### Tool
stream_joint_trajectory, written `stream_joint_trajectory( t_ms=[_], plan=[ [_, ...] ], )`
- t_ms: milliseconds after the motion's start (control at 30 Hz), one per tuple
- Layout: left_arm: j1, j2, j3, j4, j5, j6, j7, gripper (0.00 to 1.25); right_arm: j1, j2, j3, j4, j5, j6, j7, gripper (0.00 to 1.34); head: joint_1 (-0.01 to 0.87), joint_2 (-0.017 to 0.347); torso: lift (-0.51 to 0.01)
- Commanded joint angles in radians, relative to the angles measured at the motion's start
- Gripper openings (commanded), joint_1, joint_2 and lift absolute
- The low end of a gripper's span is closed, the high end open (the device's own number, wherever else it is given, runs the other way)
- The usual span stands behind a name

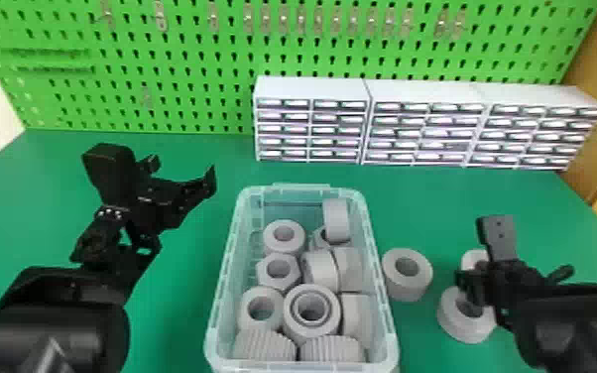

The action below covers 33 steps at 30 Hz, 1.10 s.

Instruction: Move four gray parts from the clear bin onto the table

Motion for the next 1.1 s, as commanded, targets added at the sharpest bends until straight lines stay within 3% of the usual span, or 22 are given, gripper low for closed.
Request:
stream_joint_trajectory(
  t_ms=[0,133,200,667,867,1067],
  plan=[
    [0.000,0.000,0.000,0.000,0.000,0.000,0.000,1.05,0.001,0.002,-0.009,0.000,0.001,-0.005,0.000,0.27,0.686,0.026,-0.050],
    [0.000,0.000,0.000,0.000,0.000,0.000,0.000,1.05,0.001,0.013,-0.037,0.000,-0.019,-0.005,0.000,0.69,0.686,0.026,-0.050],
    [0.000,0.000,-0.002,0.000,0.000,0.000,0.000,1.05,0.001,0.018,-0.043,0.000,-0.019,-0.005,0.000,0.78,0.686,0.026,-0.050],
    [0.000,0.000,-0.002,0.000,0.002,0.000,0.000,1.05,0.000,0.022,-0.052,-0.009,-0.034,-0.020,0.000,0.81,0.686,0.026,-0.050],
    [0.000,0.000,-0.002,0.000,0.002,0.000,0.000,1.05,-0.020,0.019,-0.049,-0.080,-0.062,0.048,0.000,0.81,0.686,0.026,-0.050],
    [0.000,0.000,-0.002,0.005,0.000,0.000,0.000,1.05,-0.059,-0.027,-0.029,-0.173,-0.132,0.215,0.000,0.81,0.686,0.026,-0.050]
  ],
)
